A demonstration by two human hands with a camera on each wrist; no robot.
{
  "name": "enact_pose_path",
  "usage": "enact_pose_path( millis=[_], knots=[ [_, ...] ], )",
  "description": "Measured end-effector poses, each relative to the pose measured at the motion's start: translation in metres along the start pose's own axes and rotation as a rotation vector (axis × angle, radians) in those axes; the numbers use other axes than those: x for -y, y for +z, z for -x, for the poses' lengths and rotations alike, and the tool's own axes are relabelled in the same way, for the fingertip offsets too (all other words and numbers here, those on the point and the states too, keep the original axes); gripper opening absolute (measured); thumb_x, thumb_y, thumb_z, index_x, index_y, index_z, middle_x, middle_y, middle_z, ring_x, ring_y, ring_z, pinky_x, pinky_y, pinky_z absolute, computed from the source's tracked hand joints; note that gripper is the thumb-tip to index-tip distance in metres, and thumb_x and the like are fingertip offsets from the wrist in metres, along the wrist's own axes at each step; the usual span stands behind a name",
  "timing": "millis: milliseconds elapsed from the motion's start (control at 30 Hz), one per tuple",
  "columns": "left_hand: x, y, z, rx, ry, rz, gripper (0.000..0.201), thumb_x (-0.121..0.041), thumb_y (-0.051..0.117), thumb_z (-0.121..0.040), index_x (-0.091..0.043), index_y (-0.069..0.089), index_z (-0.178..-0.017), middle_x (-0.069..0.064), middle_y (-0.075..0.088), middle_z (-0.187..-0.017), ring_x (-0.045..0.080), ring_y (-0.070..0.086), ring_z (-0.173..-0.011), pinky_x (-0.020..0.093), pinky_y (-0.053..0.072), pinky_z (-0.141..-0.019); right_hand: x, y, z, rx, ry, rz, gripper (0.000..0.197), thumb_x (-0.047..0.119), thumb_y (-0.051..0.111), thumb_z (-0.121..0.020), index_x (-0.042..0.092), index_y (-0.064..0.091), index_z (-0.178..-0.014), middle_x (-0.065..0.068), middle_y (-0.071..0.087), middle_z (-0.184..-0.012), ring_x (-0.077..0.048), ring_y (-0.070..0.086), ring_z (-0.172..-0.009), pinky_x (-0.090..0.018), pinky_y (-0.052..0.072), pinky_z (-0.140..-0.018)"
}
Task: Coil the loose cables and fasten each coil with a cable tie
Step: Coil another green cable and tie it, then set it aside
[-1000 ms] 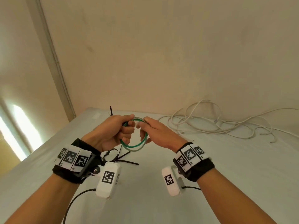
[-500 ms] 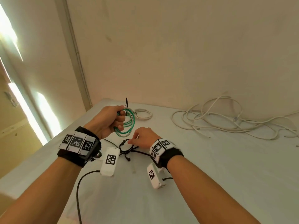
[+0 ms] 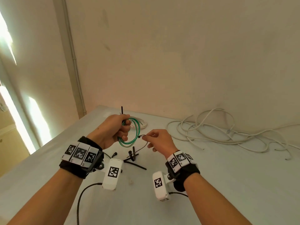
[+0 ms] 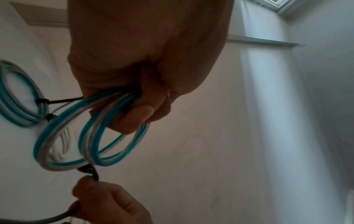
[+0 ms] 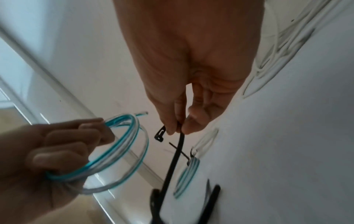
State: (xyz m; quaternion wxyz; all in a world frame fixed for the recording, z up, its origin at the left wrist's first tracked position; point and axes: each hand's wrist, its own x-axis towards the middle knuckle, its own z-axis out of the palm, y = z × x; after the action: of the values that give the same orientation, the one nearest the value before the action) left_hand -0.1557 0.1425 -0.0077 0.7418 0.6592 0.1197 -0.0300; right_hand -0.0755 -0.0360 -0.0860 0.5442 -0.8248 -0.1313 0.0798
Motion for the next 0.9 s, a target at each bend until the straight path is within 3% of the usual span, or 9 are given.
enact_pose_path(
  millis=[133, 300, 400, 533, 733, 900],
  knots=[
    [-0.003, 0.022, -0.005, 0.015, 0.075, 0.065, 0.027, -0.022, 0.033, -0.099, -0.018, 0.04, -0.073, -0.005, 0.021, -0.057, 0.014, 0.015, -0.048, 0.027, 0.03, -0.046, 0.0, -0.047, 0.013, -0.071, 0.017, -0.215, 0.018, 0.016, 0.081, -0.089, 0.002, 0.074, -0.096, -0.014, 0.077, -0.084, -0.023, 0.074, -0.066, -0.026, 0.051, -0.053],
    [-0.005, 0.051, -0.019, 0.031, 0.092, 0.058, 0.022, -0.021, 0.032, -0.096, -0.018, 0.038, -0.075, -0.004, 0.02, -0.058, 0.014, 0.015, -0.046, 0.027, 0.029, -0.045, -0.001, -0.083, 0.017, -0.085, -0.027, -0.1, 0.017, 0.019, 0.082, -0.088, 0.005, 0.072, -0.089, -0.015, 0.076, -0.074, -0.021, 0.071, -0.059, -0.027, 0.055, -0.055],
    [-0.003, 0.065, -0.026, 0.083, 0.08, 0.065, 0.024, -0.021, 0.031, -0.096, -0.018, 0.038, -0.074, -0.004, 0.019, -0.058, 0.013, 0.015, -0.045, 0.026, 0.029, -0.045, 0.0, -0.097, 0.015, -0.199, -0.067, -0.079, 0.015, 0.018, 0.082, -0.089, 0.009, 0.072, -0.083, -0.012, 0.074, -0.068, -0.02, 0.069, -0.055, -0.028, 0.057, -0.056],
    [0.004, 0.081, -0.033, 0.174, 0.095, 0.163, 0.028, -0.021, 0.031, -0.098, -0.018, 0.039, -0.072, -0.004, 0.017, -0.059, 0.014, 0.014, -0.045, 0.026, 0.031, -0.044, -0.003, -0.116, 0.019, -0.393, -0.089, -0.189, 0.014, 0.017, 0.08, -0.09, 0.006, 0.072, -0.087, -0.013, 0.075, -0.07, -0.02, 0.073, -0.058, -0.033, 0.063, -0.064],
    [0.019, 0.111, -0.049, 0.164, 0.149, 0.144, 0.028, -0.022, 0.029, -0.101, -0.017, 0.04, -0.075, -0.004, 0.021, -0.056, 0.016, 0.017, -0.049, 0.03, 0.036, -0.051, -0.012, -0.141, 0.03, -0.716, -0.178, -0.365, 0.018, 0.024, 0.075, -0.095, 0.008, 0.068, -0.091, -0.006, 0.075, -0.069, -0.018, 0.07, -0.058, -0.035, 0.062, -0.066],
    [0.027, 0.141, -0.062, 0.161, 0.161, 0.094, 0.032, -0.017, 0.03, -0.106, -0.014, 0.044, -0.077, -0.003, 0.028, -0.054, 0.011, 0.023, -0.044, 0.03, 0.029, -0.06, -0.005, -0.14, 0.033, -0.709, -0.283, -0.453, 0.018, 0.023, 0.074, -0.096, 0.007, 0.066, -0.093, -0.008, 0.073, -0.071, -0.021, 0.067, -0.059, -0.039, 0.06, -0.065]
  ],
)
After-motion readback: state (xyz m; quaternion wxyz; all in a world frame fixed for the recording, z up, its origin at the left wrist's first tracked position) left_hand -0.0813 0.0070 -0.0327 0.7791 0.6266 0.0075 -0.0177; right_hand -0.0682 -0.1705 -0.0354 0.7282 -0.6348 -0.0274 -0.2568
